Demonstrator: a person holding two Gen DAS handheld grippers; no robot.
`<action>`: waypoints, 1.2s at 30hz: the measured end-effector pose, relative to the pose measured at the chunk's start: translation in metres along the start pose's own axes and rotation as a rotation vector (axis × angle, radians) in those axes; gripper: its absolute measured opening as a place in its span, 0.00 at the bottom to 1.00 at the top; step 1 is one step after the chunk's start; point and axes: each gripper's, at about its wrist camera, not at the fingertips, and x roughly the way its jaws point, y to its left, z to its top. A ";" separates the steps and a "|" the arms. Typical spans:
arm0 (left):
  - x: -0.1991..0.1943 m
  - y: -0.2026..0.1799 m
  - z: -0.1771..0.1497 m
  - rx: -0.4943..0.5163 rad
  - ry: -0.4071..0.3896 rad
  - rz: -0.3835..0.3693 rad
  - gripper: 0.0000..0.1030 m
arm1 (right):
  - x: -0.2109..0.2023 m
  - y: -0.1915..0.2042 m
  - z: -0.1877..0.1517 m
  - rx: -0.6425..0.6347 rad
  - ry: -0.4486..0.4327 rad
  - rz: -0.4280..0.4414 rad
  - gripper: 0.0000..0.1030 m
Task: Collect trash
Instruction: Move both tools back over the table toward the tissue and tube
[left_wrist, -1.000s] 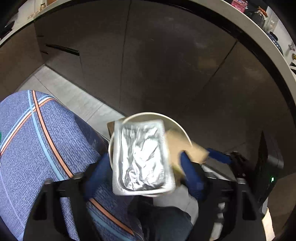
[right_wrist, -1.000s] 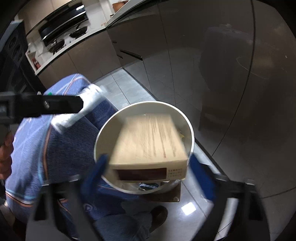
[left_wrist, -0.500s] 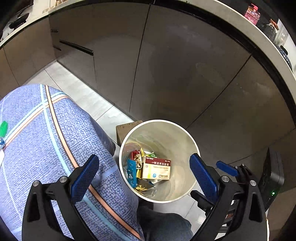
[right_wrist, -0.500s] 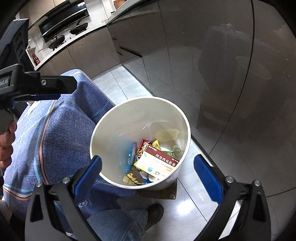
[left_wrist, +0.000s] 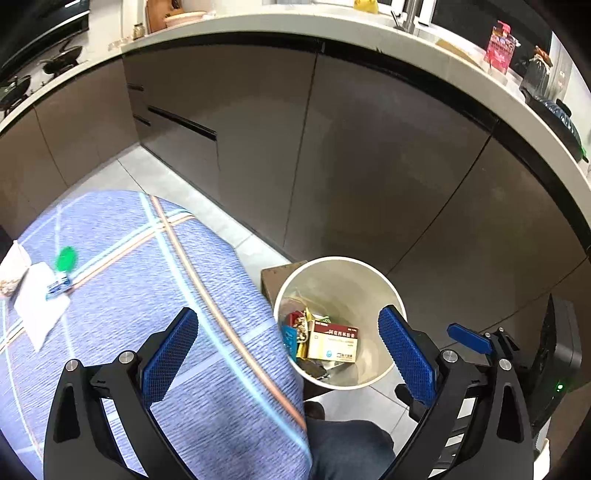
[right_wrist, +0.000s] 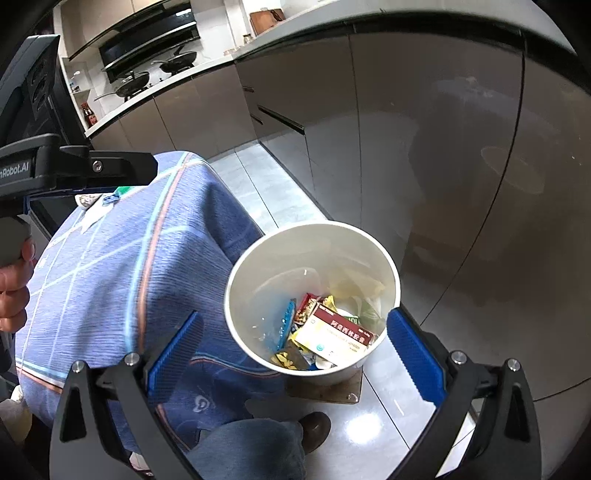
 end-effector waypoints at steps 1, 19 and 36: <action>-0.006 0.002 -0.001 -0.003 -0.007 0.007 0.92 | -0.005 0.005 0.001 -0.010 -0.007 0.001 0.97; -0.122 0.078 -0.047 -0.150 -0.127 0.114 0.92 | -0.060 0.098 0.030 -0.129 -0.099 0.061 0.97; -0.163 0.211 -0.129 -0.407 -0.157 0.209 0.91 | -0.023 0.225 0.063 -0.319 -0.028 0.219 0.97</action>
